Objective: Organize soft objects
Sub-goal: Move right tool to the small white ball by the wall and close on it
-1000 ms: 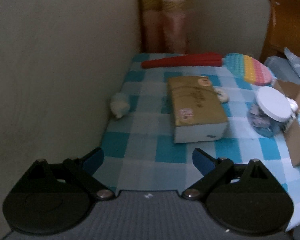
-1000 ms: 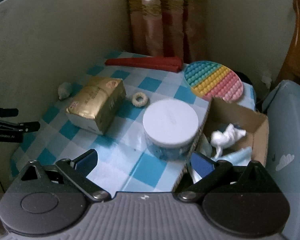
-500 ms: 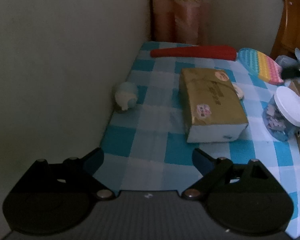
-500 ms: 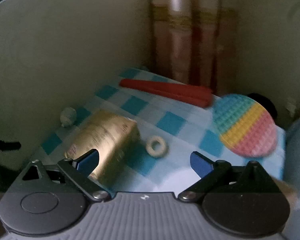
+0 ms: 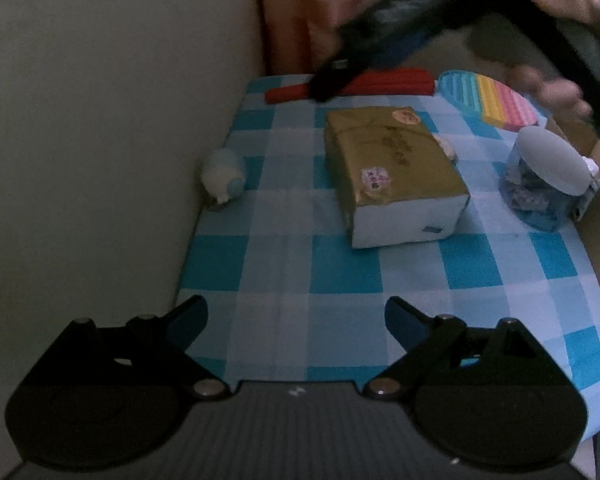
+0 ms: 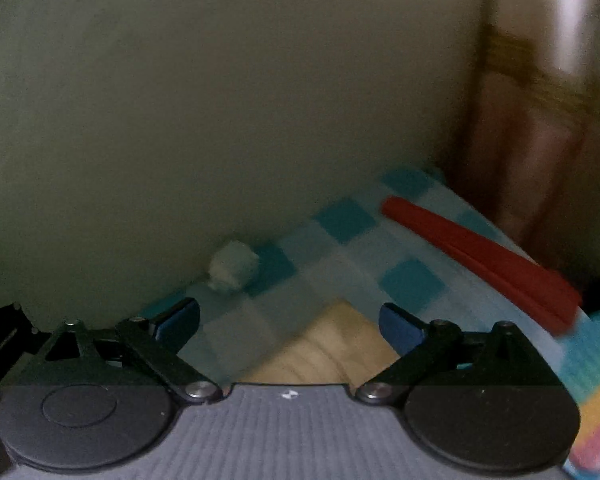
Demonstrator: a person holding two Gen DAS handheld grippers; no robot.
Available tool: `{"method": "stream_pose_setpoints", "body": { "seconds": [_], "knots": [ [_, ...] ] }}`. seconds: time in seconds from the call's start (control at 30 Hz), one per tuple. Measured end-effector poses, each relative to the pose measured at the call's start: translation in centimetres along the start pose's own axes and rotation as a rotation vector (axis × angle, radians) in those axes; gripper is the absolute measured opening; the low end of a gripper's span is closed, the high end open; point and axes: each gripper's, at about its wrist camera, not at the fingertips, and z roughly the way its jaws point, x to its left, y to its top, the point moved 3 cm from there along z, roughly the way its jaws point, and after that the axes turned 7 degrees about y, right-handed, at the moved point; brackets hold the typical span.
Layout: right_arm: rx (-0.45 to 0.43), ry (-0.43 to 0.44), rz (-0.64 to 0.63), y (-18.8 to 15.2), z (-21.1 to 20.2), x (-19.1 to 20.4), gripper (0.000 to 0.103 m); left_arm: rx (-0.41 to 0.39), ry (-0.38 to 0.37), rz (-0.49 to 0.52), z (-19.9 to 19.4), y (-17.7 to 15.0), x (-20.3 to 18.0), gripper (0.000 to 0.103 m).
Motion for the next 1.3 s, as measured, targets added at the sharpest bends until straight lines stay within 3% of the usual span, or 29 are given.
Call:
{"method": "stream_pose_setpoints", "body": {
  "seconds": [0.27,0.37,0.63,0.83,0.9,1.1,1.3],
  "knots": [
    [0.1,0.089,-0.151,2.6,7.1,2.2,0.097,0.036,0.007,-0.034,1.5,-1.2,0.9,0.095],
    [0.126,0.111,-0.193,2.5,9.0,3.0,0.092,0.044,0.01,-0.025,1.8,-1.4,1.1,0.095],
    [0.19,0.069,-0.284,2.3,12.9,4.0,0.081,0.064,0.004,-0.02,2.7,-1.6,1.3,0.095],
    [0.209,0.057,-0.289,2.4,14.0,4.1,0.069,0.069,-0.006,-0.006,3.0,-1.7,1.2,0.095],
    [0.22,0.057,-0.286,2.4,14.3,4.3,0.061,0.07,-0.006,-0.006,3.1,-1.7,1.2,0.095],
    [0.203,0.038,-0.288,2.2,13.9,4.9,0.056,0.072,-0.001,-0.01,3.1,-1.6,1.3,0.095],
    [0.154,0.064,-0.257,2.5,10.4,5.6,0.055,0.056,-0.003,-0.021,2.8,-1.8,1.5,0.095]
  ]
}}
